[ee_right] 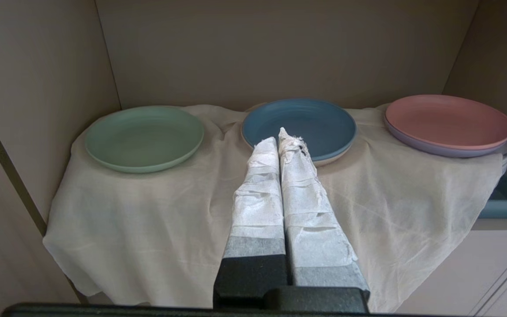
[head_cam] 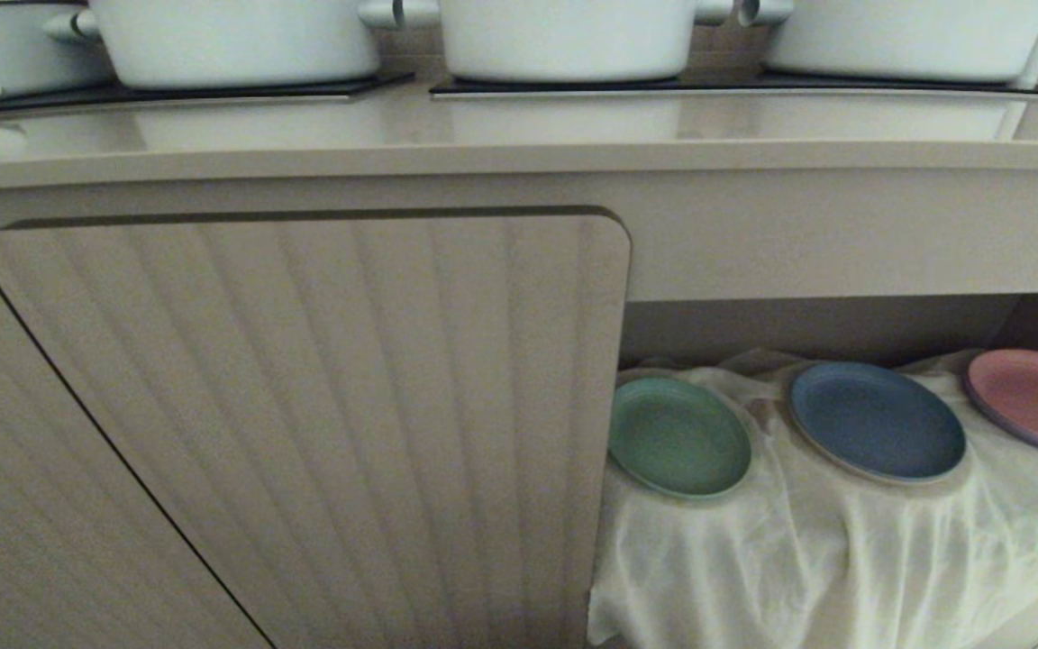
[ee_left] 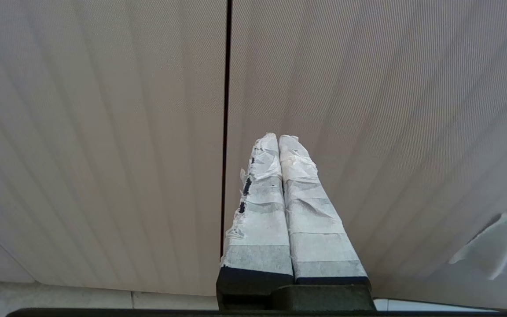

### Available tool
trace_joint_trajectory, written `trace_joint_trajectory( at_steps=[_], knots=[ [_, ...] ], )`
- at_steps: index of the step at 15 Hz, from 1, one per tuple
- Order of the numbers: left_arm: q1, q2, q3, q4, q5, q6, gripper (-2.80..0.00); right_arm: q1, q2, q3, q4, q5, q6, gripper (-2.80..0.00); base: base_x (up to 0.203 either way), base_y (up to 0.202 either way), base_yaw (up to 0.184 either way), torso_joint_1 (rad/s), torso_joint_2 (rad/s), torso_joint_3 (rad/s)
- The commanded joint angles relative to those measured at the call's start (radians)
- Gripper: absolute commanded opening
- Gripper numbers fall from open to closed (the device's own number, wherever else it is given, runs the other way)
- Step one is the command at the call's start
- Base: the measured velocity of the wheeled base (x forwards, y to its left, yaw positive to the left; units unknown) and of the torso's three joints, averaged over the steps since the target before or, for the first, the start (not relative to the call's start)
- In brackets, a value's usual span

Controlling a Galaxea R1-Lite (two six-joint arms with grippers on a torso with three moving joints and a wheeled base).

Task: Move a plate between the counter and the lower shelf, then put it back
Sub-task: Pick up the plate in the cupboard

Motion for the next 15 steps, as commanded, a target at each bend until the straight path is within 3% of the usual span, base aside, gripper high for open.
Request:
trace_joint_trajectory(
  at_steps=[1, 15],
  knots=[
    [0.0, 0.0, 0.0, 0.0, 0.001, 0.0, -2.8, 0.0, 0.0, 0.0, -0.002, -0.001, 0.004, -2.8, 0.0, 0.0, 0.0, 0.0, 0.0, 0.0],
    [0.0, 0.0, 0.0, 0.0, 0.001, -0.001, -2.8, 0.0, 0.0, 0.0, -0.002, -0.001, 0.032, -2.8, 0.0, 0.0, 0.0, 0.0, 0.0, 0.0]
  ],
)
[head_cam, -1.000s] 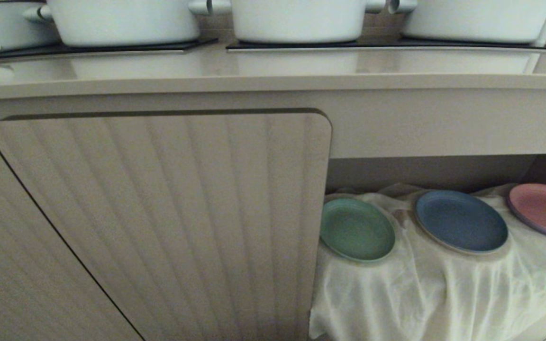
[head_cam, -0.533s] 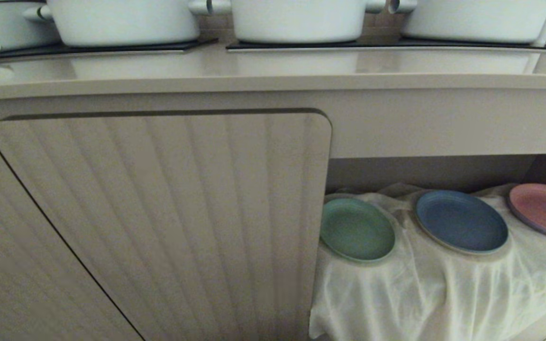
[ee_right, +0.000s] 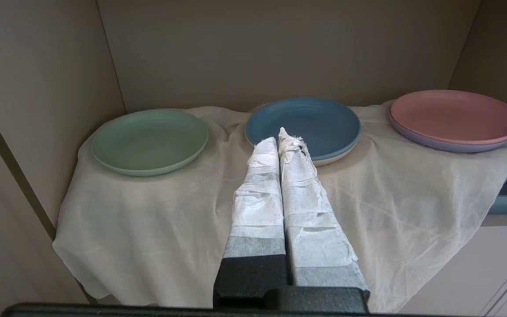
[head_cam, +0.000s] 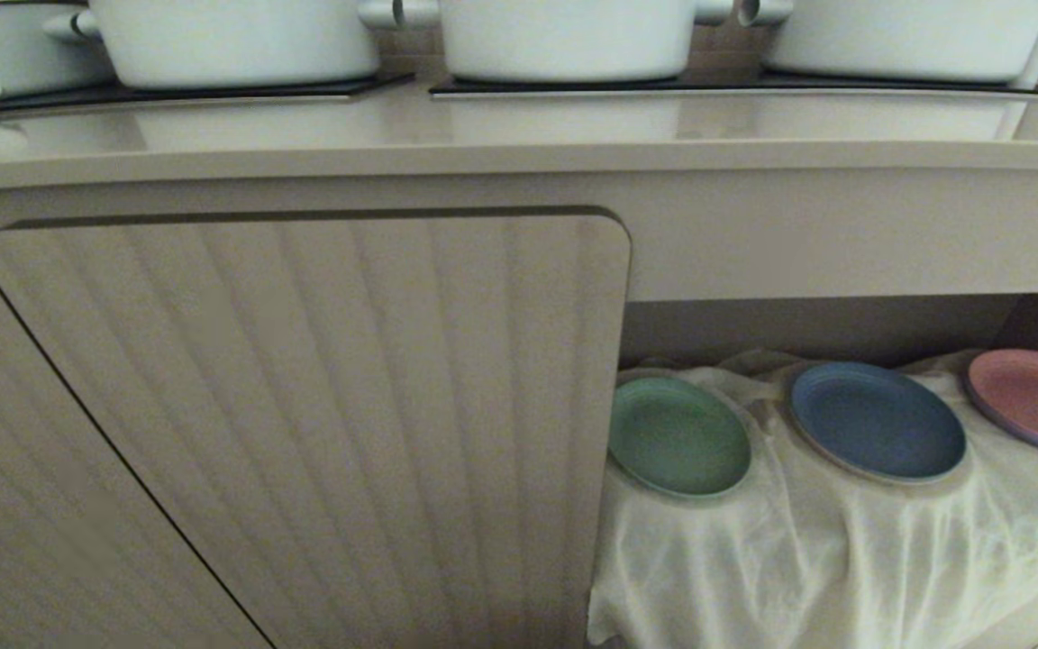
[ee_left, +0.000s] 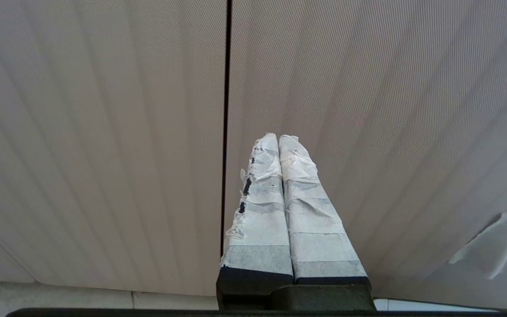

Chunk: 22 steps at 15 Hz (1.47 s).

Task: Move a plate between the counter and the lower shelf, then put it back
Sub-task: Pick up the plate in the cupboard

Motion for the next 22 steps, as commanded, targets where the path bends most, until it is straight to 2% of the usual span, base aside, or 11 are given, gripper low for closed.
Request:
trace_joint_trajectory(
  at_steps=[1, 7, 12, 15, 17, 20, 22],
  knots=[
    [0.0, 0.0, 0.0, 0.0, 0.001, -0.001, -2.8, 0.0, 0.001, 0.0, -0.001, -0.003, -0.004, -2.8, 0.0, 0.0, 0.0, 0.0, 0.0, 0.0],
    [0.0, 0.0, 0.0, 0.0, 0.001, -0.001, -2.8, 0.0, 0.071, 0.0, 0.002, 0.0, -0.027, -2.8, 0.0, 0.0, 0.0, 0.0, 0.0, 0.0],
    [0.0, 0.0, 0.0, 0.0, 0.001, -0.001, -2.8, -0.006, 0.32, -0.004, -0.04, -0.003, -0.022, -2.8, 0.0, 0.0, 0.0, 0.0, 0.0, 0.0],
    [0.0, 0.0, 0.0, 0.0, 0.001, -0.001, -2.8, -0.008, 0.493, -0.053, -0.052, 0.004, -0.019, -2.8, 0.0, 0.0, 0.0, 0.0, 0.0, 0.0],
    [0.0, 0.0, 0.0, 0.0, 0.001, -0.001, -2.8, -0.01, 0.612, -0.119, -0.053, 0.052, 0.004, -2.8, 0.0, 0.0, 0.0, 0.0, 0.0, 0.0],
    [0.0, 0.0, -0.001, 0.0, 0.001, -0.001, -2.8, -0.011, 0.773, -0.234, -0.033, 0.184, 0.016, -2.8, 0.0, 0.0, 0.0, 0.0, 0.0, 0.0],
    [0.0, 0.0, 0.0, 0.0, 0.001, -0.001, -2.8, -0.011, 0.87, -0.319, 0.058, 0.257, -0.009, -2.8, 0.0, 0.0, 0.0, 0.0, 0.0, 0.0]
  ],
)
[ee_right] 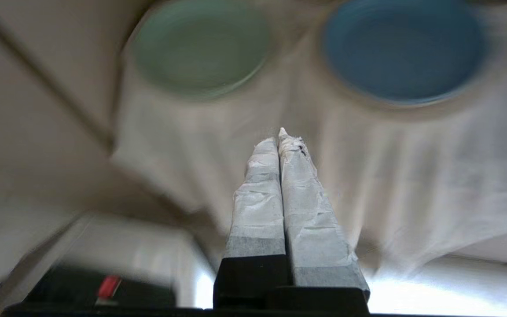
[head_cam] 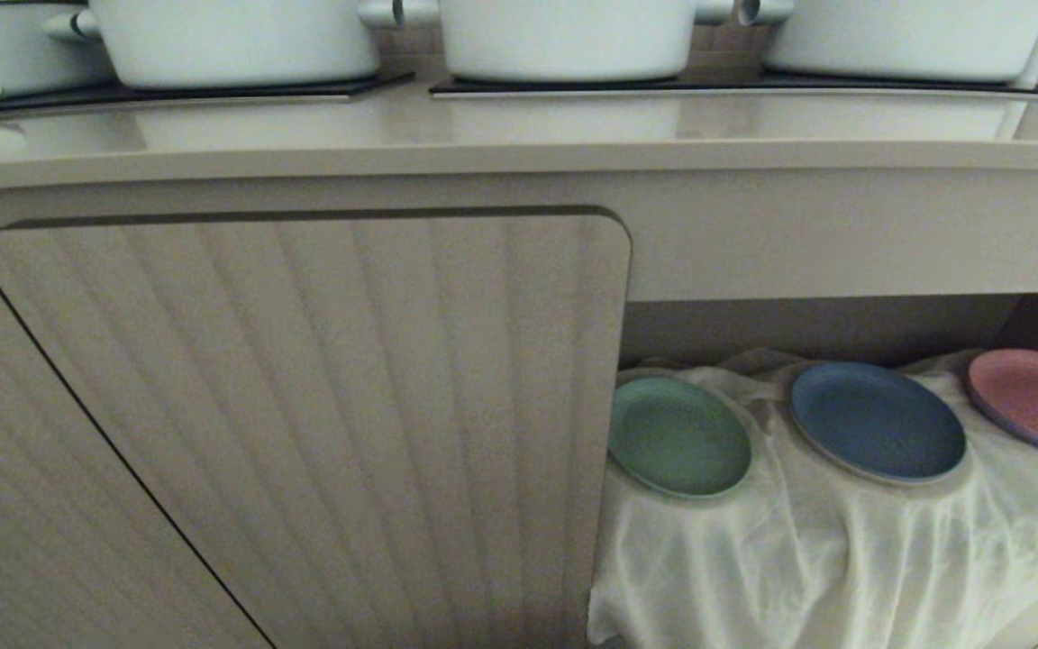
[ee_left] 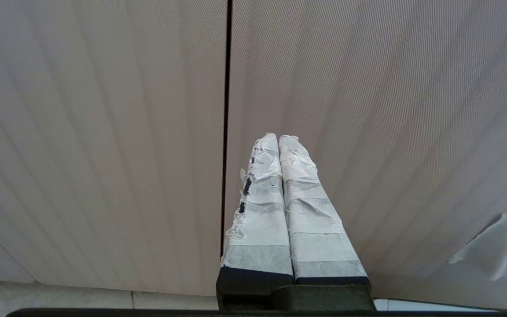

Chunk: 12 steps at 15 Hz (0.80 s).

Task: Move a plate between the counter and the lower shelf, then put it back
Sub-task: Pick up the plate in the cupboard

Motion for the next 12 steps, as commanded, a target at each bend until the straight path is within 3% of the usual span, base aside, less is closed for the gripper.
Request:
trace_joint_trajectory(
  at_steps=[1, 5, 10, 12],
  knots=[
    [0.0, 0.0, 0.0, 0.0, 0.001, -0.001, -2.8, 0.0, 0.143, -0.081, 0.086, 0.055, -0.01, -2.8, 0.0, 0.0, 0.0, 0.0, 0.0, 0.0],
    [0.0, 0.0, 0.0, 0.0, 0.001, -0.001, -2.8, 0.001, 0.304, -0.152, 0.139, 0.14, -0.012, -2.8, 0.0, 0.0, 0.0, 0.0, 0.0, 0.0],
    [0.0, 0.0, -0.001, 0.0, 0.001, -0.001, -2.8, 0.005, 0.507, -0.166, 0.065, 0.156, -0.012, -2.8, 0.0, 0.0, 0.0, 0.0, 0.0, 0.0],
    [0.0, 0.0, -0.001, 0.0, 0.001, -0.001, -2.8, 0.005, 0.574, -0.167, 0.042, 0.155, 0.024, -2.8, 0.0, 0.0, 0.0, 0.0, 0.0, 0.0]
  ],
)
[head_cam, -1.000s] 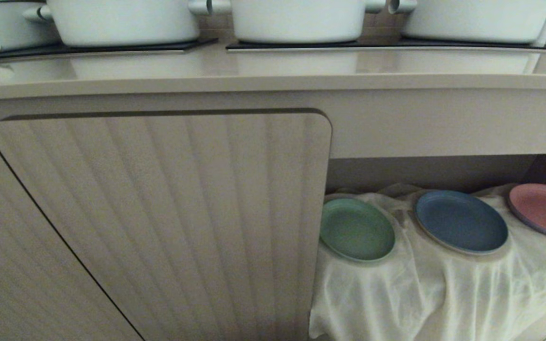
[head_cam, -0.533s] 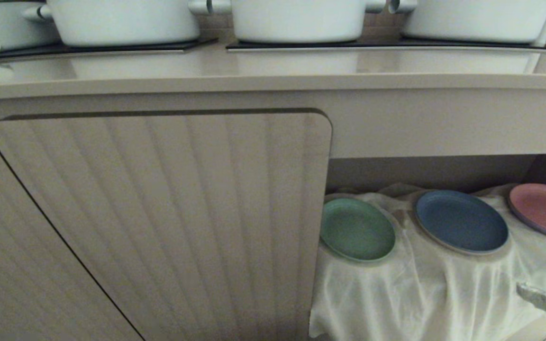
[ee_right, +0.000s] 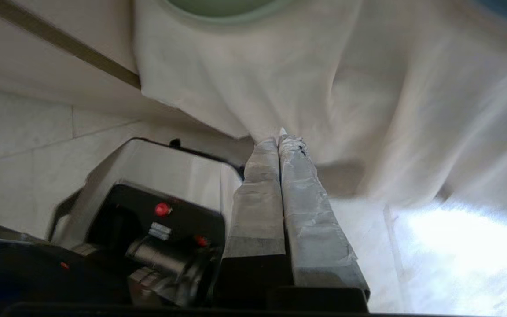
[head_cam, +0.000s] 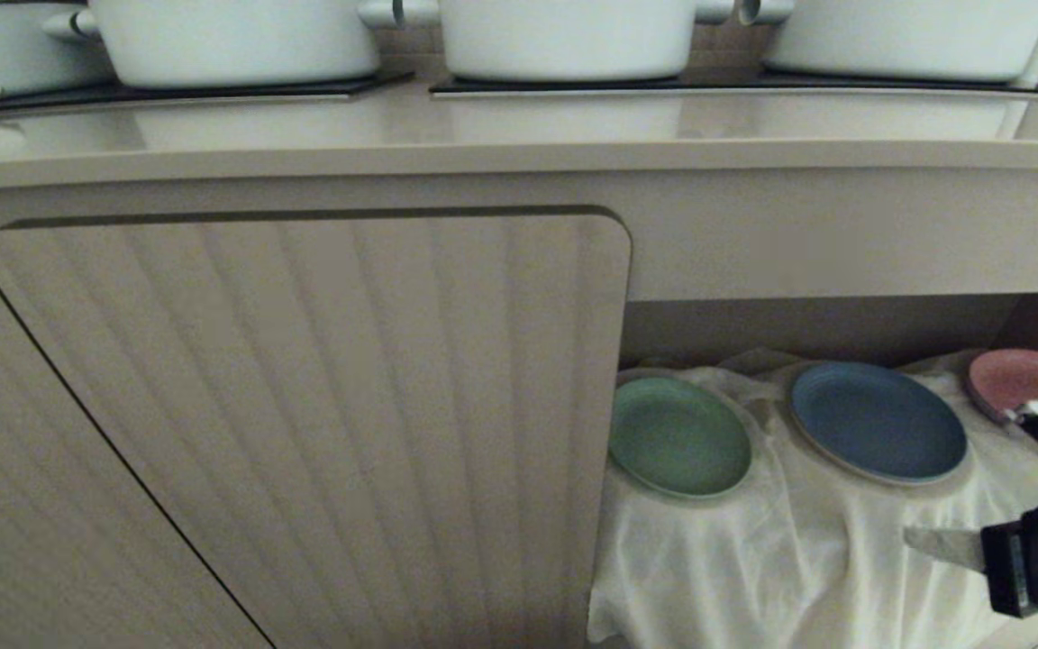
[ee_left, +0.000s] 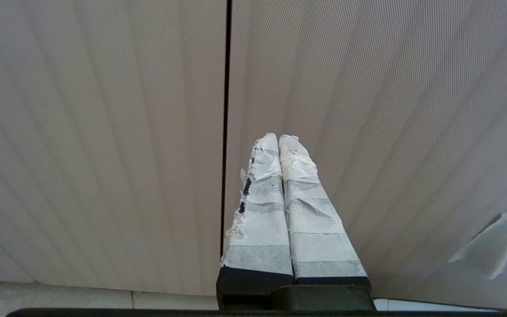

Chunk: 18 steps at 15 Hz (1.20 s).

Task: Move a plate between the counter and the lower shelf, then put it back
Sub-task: Pick up the plate in the cupboard

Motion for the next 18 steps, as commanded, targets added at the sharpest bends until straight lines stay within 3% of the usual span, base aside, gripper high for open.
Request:
trace_joint_trajectory(
  at_steps=[1, 5, 13, 18],
  knots=[
    [0.0, 0.0, 0.0, 0.0, 0.001, -0.001, -2.8, 0.001, 0.093, 0.003, -0.038, 0.003, 0.044, -2.8, 0.0, 0.0, 0.0, 0.0, 0.0, 0.0],
    [0.0, 0.0, 0.0, 0.0, 0.001, 0.0, -2.8, 0.001, 0.198, 0.013, -0.164, 0.003, 0.116, -2.8, 0.0, 0.0, 0.0, 0.0, 0.0, 0.0],
    [0.0, 0.0, 0.0, 0.001, 0.001, 0.0, -2.8, 0.011, 0.355, 0.04, -0.477, 0.075, 0.119, -2.8, 0.0, 0.0, 0.0, 0.0, 0.0, 0.0],
    [0.0, 0.0, 0.0, 0.0, 0.001, -0.001, -2.8, 0.01, 0.403, 0.039, -0.501, 0.127, 0.119, -2.8, 0.0, 0.0, 0.0, 0.0, 0.0, 0.0]
  ],
)
